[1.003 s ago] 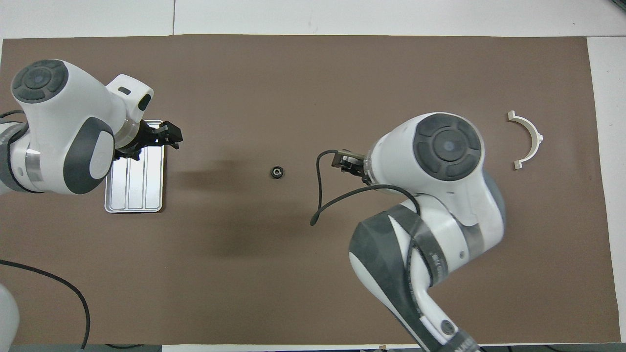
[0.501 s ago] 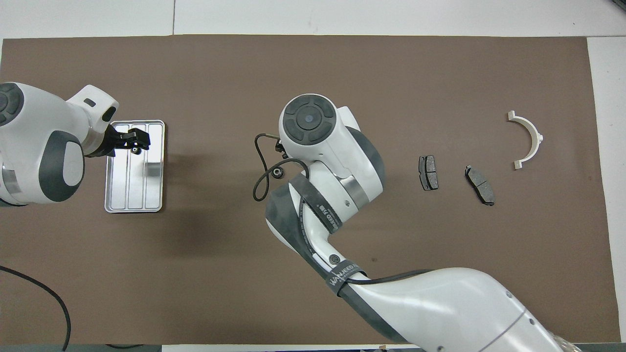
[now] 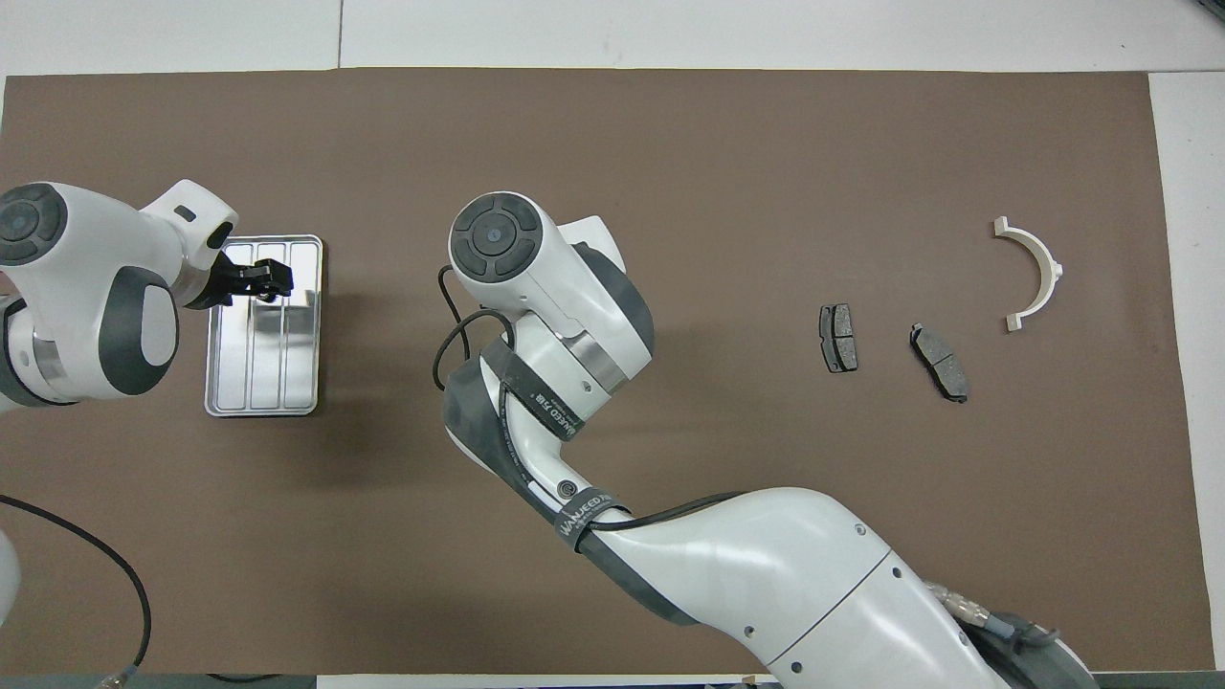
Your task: Place bearing gear from tray to pile
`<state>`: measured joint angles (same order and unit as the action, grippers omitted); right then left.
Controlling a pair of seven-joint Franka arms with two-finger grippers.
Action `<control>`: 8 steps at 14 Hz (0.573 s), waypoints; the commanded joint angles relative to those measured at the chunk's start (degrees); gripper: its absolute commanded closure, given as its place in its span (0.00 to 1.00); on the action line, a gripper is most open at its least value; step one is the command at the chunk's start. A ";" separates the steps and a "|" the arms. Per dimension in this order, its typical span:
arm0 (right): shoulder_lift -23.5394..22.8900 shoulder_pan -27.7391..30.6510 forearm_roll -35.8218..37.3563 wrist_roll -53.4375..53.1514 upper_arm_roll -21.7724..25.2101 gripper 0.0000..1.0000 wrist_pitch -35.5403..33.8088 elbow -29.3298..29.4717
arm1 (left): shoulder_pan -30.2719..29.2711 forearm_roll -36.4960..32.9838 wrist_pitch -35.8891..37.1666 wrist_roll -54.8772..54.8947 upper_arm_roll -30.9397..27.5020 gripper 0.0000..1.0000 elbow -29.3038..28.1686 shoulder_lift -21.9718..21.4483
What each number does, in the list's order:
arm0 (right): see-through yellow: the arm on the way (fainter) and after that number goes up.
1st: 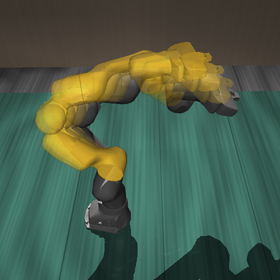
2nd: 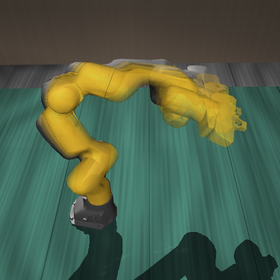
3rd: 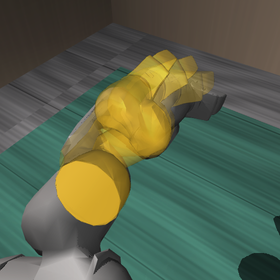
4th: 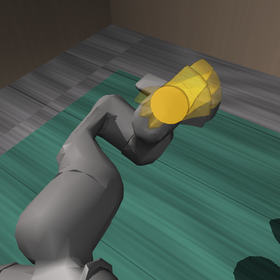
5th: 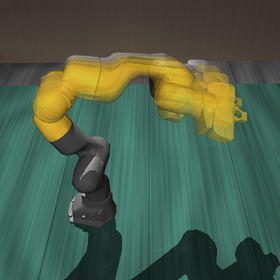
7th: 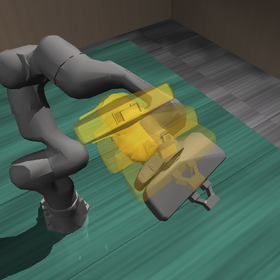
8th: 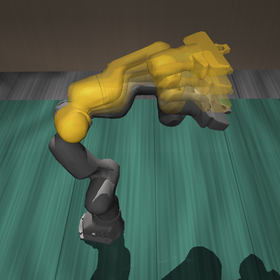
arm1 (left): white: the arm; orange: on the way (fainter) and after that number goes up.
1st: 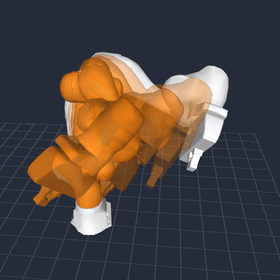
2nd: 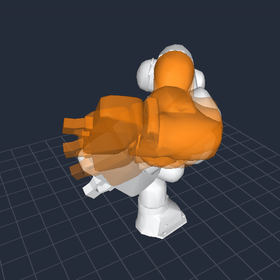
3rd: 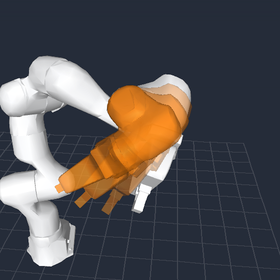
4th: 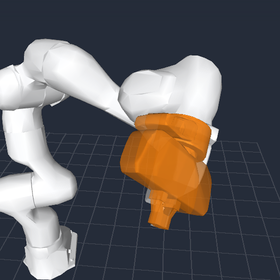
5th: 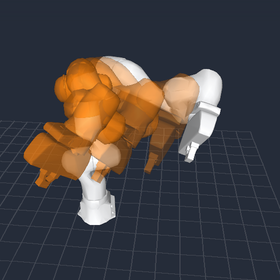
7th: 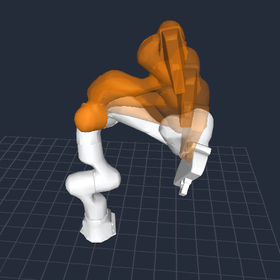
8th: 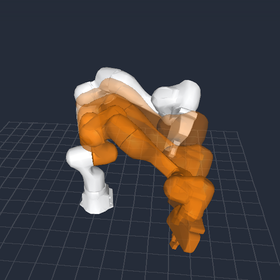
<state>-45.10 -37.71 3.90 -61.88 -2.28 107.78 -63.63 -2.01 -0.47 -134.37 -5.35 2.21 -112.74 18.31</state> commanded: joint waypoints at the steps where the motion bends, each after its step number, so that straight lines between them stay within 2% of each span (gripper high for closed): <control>1: -2.80 -0.79 1.11 -3.24 -0.27 0.00 0.31 3.07 | -0.71 -0.41 -2.73 0.96 0.51 0.24 -1.08 0.49; 2: -3.33 -1.66 1.11 -4.03 -0.36 0.00 1.19 3.16 | -0.71 -0.41 -2.82 0.87 0.51 0.29 -1.17 0.58; 5: -4.47 -2.02 1.20 -4.74 -0.27 0.00 1.99 3.16 | -0.54 -0.41 -3.35 0.35 0.51 0.29 -1.78 0.58; 8: -5.09 -2.90 1.46 -5.01 -0.01 0.00 2.69 2.55 | -0.54 -0.41 -3.53 0.43 0.51 0.33 -1.78 0.93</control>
<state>-48.63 -40.13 3.90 -65.44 -2.36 109.86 -62.84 -2.01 -0.47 -136.02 -5.24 2.32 -113.29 19.30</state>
